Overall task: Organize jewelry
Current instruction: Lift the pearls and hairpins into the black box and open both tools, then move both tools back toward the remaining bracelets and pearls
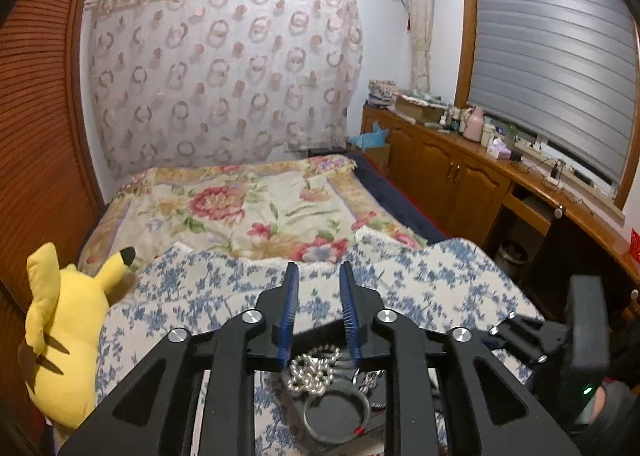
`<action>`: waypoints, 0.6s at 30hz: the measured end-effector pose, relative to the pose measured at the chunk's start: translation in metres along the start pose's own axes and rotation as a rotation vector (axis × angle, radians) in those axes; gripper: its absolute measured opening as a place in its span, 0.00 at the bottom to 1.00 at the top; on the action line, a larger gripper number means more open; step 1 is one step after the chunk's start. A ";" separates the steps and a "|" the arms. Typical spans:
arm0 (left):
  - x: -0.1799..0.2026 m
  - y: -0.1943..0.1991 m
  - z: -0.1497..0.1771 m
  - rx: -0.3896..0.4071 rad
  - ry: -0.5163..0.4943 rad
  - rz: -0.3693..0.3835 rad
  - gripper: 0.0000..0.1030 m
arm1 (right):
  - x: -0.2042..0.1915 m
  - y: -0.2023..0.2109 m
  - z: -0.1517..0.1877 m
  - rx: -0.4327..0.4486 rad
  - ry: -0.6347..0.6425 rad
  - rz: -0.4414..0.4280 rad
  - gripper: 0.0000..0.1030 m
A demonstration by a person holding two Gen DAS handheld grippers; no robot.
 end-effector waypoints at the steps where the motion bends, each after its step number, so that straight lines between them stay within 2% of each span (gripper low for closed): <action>1: -0.001 0.000 0.005 -0.004 0.000 0.000 0.21 | -0.001 0.001 0.002 0.001 -0.003 0.001 0.63; 5: -0.005 0.004 0.029 -0.020 -0.004 -0.005 0.33 | -0.001 0.013 0.011 0.010 -0.031 -0.004 0.63; 8: -0.003 0.009 0.048 -0.034 -0.019 -0.009 0.36 | -0.003 0.024 0.020 0.017 -0.056 -0.017 0.63; 11: -0.002 0.014 0.071 -0.053 -0.025 0.001 0.46 | -0.009 0.033 0.032 0.018 -0.059 -0.021 0.63; 18: -0.002 0.018 0.132 -0.129 -0.026 0.012 0.46 | -0.024 0.047 0.061 0.000 -0.061 -0.035 0.62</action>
Point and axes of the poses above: each gripper's, at about its wrist camera, not at the fingertips, and y roughly against the way its jaws point, x to its right, z to its underside, the point moved 10 cm from there along -y, roughly the way its jaws point, and after that the axes turned 2 degrees about y, right-handed, at the moved point
